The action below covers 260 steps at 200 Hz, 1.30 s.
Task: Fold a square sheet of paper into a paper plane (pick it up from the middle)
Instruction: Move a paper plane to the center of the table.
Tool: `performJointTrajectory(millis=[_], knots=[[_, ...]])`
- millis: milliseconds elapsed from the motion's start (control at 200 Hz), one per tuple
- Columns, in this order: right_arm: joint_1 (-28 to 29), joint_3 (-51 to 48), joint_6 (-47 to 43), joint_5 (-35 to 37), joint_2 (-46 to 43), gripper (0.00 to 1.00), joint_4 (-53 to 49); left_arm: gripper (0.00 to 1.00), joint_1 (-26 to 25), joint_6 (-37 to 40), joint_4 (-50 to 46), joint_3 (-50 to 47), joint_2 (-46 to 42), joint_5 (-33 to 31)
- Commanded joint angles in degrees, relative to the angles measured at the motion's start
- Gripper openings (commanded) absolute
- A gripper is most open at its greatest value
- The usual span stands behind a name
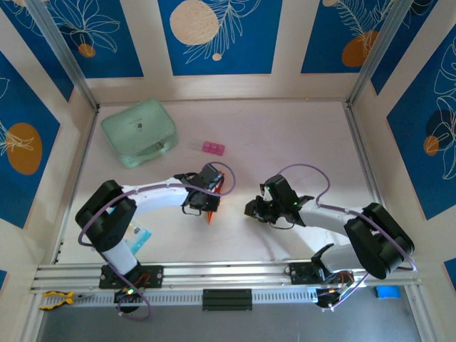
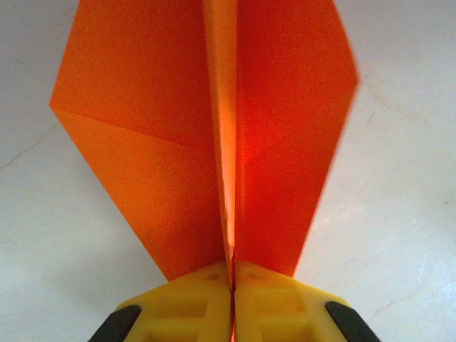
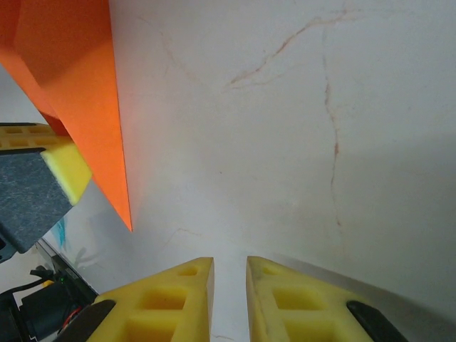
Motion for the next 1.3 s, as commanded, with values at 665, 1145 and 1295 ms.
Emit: performJointTrajectory(millis=[665,1145,1295], knots=[[1.01,1.65,0.09,-1.49,1.99,0.21,1.3,0.2,-1.89,1.79,-3.06,3.51,0.8,-2.83],[0.98,1.72,0.02,-1.45,2.0,0.21,1.24,0.23,-1.91,2.44,-3.87,5.53,4.5,-2.08],[1.06,1.67,0.09,-1.45,2.17,0.21,1.41,0.23,-2.02,2.67,-4.5,5.98,5.0,-2.22]])
